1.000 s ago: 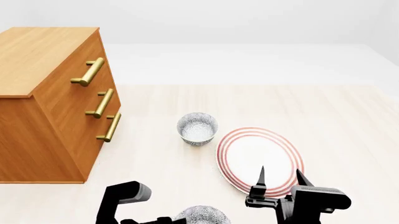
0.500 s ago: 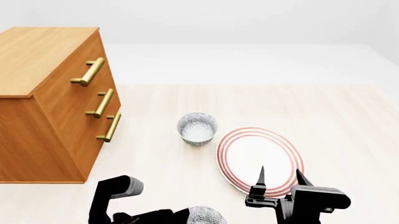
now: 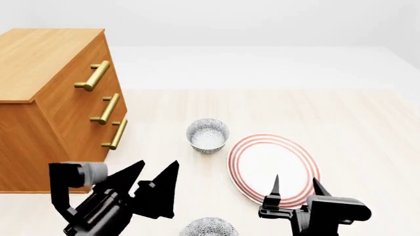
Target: Stack the bowl in the middle on the bowl at the back.
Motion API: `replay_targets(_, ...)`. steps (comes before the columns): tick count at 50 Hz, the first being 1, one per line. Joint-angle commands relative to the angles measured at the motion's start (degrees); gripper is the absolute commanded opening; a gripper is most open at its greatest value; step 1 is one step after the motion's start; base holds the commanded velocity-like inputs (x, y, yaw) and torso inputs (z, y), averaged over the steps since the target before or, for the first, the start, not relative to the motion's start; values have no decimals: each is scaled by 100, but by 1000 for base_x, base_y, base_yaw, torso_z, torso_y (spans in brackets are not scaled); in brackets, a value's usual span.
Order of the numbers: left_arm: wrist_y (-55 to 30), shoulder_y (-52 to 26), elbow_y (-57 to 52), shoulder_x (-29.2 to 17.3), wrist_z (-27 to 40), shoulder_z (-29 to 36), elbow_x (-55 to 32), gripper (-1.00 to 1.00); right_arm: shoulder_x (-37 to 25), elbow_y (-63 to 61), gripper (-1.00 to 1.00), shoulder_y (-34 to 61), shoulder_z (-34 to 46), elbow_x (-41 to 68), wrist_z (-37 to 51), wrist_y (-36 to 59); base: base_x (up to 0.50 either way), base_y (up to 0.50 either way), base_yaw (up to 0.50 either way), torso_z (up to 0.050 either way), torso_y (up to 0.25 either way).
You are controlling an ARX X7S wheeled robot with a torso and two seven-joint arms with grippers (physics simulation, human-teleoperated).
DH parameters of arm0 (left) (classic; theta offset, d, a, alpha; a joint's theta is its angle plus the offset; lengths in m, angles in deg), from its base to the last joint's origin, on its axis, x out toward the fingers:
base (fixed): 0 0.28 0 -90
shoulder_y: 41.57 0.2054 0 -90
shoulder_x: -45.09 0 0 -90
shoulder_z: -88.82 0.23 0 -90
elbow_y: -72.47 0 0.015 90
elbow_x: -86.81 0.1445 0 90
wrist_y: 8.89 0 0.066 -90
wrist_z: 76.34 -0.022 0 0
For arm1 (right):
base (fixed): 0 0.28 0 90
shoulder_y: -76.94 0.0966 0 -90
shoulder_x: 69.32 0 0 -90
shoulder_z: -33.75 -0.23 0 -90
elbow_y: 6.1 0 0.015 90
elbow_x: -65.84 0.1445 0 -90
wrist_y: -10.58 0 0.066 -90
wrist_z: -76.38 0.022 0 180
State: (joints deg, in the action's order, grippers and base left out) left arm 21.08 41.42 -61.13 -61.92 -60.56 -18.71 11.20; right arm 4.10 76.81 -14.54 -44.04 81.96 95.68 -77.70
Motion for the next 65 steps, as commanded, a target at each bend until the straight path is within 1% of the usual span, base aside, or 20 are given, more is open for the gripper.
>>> replay_targets(1,1724,571,-618,426,-1470,446,3085,100,-84,-338,100,-99,-4,-45,146,123,0,0,0,0,0)
replay_targets(3,2638,887,-632,604,-1525,739,4184,100,-113,-489,100,-148,-11,-70,199,156,0,0,0,0,0)
replay_targets(4,3003,1029,-619,676,-1549,845,4567,100,-124,-558,100,-172,-14,-81,222,167,0,0,0,0,0)
replay_targets(6,3673,1279,-564,815,-1554,1011,5211,100,-156,-737,100,-247,-16,-134,289,185,0,0,0,0,0)
replay_targets(9,4478,1521,-426,1004,-1479,1111,5830,100,-224,-1174,100,-451,-11,-297,463,250,0,0,0,0,0)
replay_targets(14,5796,1784,30,1294,-1357,1132,6465,100,-344,-2039,100,-918,4,-709,775,215,0,0,0,0,0)
replay_targets(19,6678,1984,392,1397,-1309,1151,6611,100,-409,-2507,100,-1236,67,-1048,918,-1,0,0,0,0,0)
replay_targets(24,7391,2228,569,1410,-1294,1173,6572,100,-471,-2793,100,-1571,57,-1384,1045,-527,0,0,0,0,0)
replay_targets(30,7895,2413,689,1353,-1289,1212,6471,100,-513,-3020,100,-1961,49,-1982,1276,-1169,0,0,0,0,0)
replay_targets(35,8212,2518,786,1294,-1313,1262,6384,100,-539,-3075,100,-2152,32,-2228,1411,-1606,0,0,0,0,0)
replay_targets(39,8186,2592,794,1154,-1368,1318,6053,100,-557,-3078,100,-2292,-6,-2396,1538,-1996,0,0,0,0,0)
replay_targets(48,8586,2759,928,1007,-1550,1410,5691,100,-542,-3047,100,-2421,-58,-2682,1756,-2511,0,0,0,0,0)
replay_targets(52,8681,2761,1004,1000,-1554,1430,5685,100,-479,-3044,100,-2483,-85,-2996,1861,-2607,0,0,0,0,0)
replay_targets(61,8801,2782,1077,972,-1524,1473,5689,100,-467,-3031,100,-2543,-100,-3179,1952,-2709,0,0,0,0,0)
replay_targets(65,8843,2785,1096,950,-1510,1487,5656,100,-410,-3065,100,-2634,-152,-3435,2074,-2808,0,0,0,0,0)
